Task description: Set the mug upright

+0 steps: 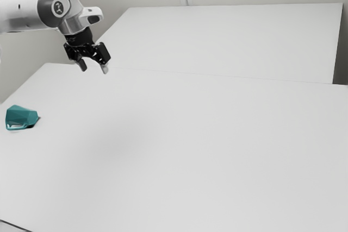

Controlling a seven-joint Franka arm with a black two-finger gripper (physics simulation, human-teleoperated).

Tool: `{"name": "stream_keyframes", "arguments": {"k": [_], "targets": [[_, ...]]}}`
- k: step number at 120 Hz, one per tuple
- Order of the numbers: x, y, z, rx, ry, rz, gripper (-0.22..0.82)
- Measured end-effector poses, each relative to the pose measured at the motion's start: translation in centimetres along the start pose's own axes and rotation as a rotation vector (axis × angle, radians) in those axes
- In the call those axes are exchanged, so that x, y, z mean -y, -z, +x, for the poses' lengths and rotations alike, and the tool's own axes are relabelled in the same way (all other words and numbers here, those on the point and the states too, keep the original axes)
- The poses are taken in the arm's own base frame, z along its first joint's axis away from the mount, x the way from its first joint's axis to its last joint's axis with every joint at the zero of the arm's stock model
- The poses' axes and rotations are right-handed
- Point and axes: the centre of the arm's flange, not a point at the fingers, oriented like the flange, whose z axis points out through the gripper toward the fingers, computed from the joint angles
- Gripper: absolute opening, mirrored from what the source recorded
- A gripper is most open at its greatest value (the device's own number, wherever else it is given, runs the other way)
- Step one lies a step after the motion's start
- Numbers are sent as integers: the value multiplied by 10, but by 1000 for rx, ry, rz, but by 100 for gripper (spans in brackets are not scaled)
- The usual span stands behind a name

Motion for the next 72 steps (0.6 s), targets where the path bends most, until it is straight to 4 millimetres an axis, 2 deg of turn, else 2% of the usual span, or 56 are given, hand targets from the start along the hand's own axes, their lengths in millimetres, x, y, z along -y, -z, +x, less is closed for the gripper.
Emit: {"name": "stream_keyframes", "arguments": {"k": [27, 43, 51, 60, 64, 72], "targets": [[2, -4, 0, -8, -17, -1, 60], [8, -22, -11, 14, -10, -7, 60], [23, -32, -15, 20, 15, -9, 60], [53, -43, -23, 20, 65, -10, 60], [69, -49, -33, 19, 95, -13, 60], [98, -59, -68, -3, 159, -21, 60]]}}
